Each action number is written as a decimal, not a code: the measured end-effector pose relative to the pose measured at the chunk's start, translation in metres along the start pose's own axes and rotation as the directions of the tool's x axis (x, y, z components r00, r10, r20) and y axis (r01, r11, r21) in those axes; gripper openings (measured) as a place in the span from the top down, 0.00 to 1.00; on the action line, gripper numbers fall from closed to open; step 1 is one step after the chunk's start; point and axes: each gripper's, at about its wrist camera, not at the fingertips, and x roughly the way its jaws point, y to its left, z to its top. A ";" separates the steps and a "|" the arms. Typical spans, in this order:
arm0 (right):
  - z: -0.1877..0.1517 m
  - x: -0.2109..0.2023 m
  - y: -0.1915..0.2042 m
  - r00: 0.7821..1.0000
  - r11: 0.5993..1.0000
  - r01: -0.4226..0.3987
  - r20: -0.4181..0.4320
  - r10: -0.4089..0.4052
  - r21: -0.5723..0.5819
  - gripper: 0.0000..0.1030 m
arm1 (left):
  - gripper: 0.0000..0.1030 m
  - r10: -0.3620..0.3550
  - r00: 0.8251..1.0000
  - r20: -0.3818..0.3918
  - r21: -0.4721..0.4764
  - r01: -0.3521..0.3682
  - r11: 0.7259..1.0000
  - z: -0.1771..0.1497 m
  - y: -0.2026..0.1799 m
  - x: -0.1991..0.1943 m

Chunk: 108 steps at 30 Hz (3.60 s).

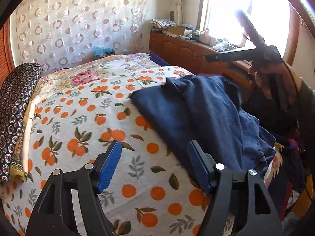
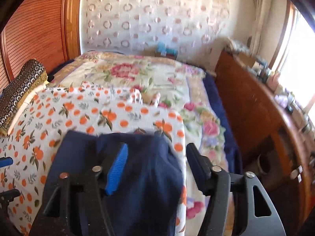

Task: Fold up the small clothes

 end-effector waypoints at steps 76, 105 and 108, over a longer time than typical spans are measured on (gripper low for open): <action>-0.165 -0.124 -0.070 0.958 0.961 -0.264 0.138 0.252 0.085 0.92 | 0.88 -0.226 0.974 -0.019 0.069 0.227 0.971 -0.012 -0.077 -0.038; 0.052 0.099 -0.048 0.979 0.979 -0.205 0.014 0.205 -0.002 0.92 | 0.38 -0.090 0.996 0.002 -0.093 0.090 0.992 0.121 0.060 0.070; 0.061 0.095 -0.046 0.984 0.984 -0.179 0.028 0.178 0.002 0.82 | 0.37 -0.102 0.995 -0.017 -0.063 0.101 0.993 0.120 0.047 0.079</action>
